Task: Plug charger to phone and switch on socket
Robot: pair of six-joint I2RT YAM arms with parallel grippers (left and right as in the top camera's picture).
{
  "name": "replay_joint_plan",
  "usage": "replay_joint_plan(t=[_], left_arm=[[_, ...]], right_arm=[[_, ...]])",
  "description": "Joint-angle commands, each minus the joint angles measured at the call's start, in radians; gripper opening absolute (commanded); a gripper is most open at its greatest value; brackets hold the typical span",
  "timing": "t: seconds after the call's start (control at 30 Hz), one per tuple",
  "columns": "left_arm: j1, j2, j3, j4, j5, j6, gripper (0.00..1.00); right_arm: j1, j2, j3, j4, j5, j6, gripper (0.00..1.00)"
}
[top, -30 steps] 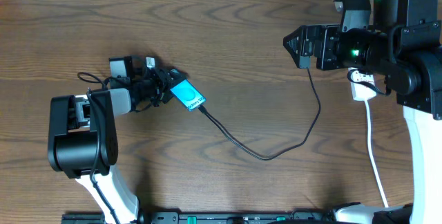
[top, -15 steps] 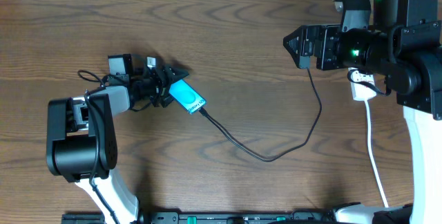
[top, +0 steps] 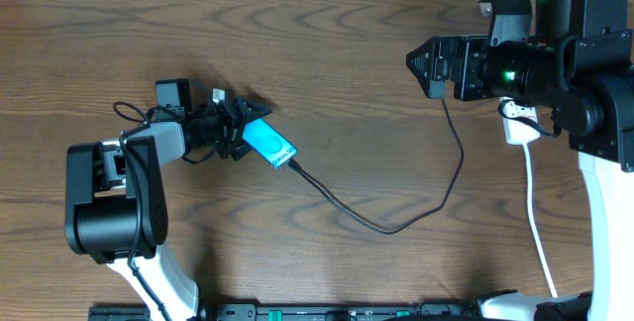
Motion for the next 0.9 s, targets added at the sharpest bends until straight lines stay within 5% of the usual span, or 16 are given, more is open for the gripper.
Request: replay_joint_plan(t=[0.0,0.87], left_arm=[[0.003,0.077,-0.066,-0.065,-0.251,0.0,0.84],[0.003,0.077,-0.021,-0.277,-0.386,0.049,0.87]], right_arm=[[-0.005,-0.002,0.015,-0.002,0.005,-0.003,0.99],[-0.005,-0.002,0.015,-0.002,0.005,-0.01,0.99]])
